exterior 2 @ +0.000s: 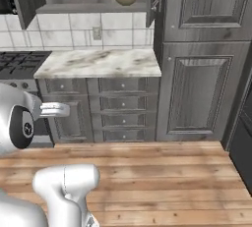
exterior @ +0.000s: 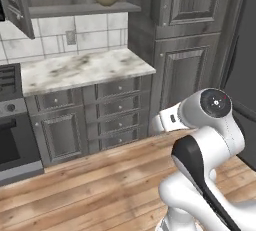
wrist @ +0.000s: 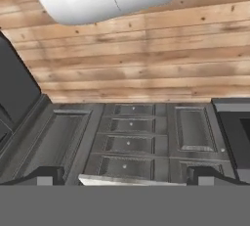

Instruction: Move the bowls from the cabinet to the plates on the dining table.

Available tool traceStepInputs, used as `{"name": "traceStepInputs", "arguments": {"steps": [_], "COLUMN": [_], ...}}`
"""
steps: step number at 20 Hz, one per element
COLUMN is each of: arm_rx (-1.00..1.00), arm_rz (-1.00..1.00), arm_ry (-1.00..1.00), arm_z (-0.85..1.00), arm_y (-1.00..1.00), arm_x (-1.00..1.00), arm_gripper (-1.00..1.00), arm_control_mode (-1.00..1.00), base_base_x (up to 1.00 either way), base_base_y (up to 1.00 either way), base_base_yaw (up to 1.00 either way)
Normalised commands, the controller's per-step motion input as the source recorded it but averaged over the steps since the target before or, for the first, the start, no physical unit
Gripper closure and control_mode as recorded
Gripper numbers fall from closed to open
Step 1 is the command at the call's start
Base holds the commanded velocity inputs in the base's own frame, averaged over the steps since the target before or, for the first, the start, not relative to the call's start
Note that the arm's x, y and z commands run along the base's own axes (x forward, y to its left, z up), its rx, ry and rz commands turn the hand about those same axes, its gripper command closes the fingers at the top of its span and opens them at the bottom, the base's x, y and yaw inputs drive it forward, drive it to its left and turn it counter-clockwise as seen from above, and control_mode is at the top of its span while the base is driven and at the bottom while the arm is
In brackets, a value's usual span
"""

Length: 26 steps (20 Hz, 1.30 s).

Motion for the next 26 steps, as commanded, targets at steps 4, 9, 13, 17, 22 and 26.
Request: {"name": "traceStepInputs", "arguments": {"steps": [4, 9, 13, 17, 22, 26], "arm_rx": [0.0, 0.0, 0.0, 0.0, 0.0, 0.0], "arm_rz": [0.0, 0.0, 0.0, 0.0, 0.0, 0.0], "arm_ry": [0.0, 0.0, 0.0, 0.0, 0.0, 0.0], "arm_z": [0.0, 0.0, 0.0, 0.0, 0.0, 0.0], "arm_y": [0.0, 0.0, 0.0, 0.0, 0.0, 0.0], "arm_x": [0.0, 0.0, 0.0, 0.0, 0.0, 0.0], "arm_gripper": [-1.0, -1.0, -1.0, -1.0, -1.0, -1.0], "arm_control_mode": [1.0, 1.0, 1.0, 1.0, 1.0, 1.0], "base_base_x": [0.87, 0.77, 0.56, 0.46, 0.54, 0.65], "base_base_y": [-0.21, -0.2, -0.25, -0.29, -0.32, -0.31], "base_base_yaw": [0.11, 0.08, 0.09, 0.09, 0.07, 0.07]}}
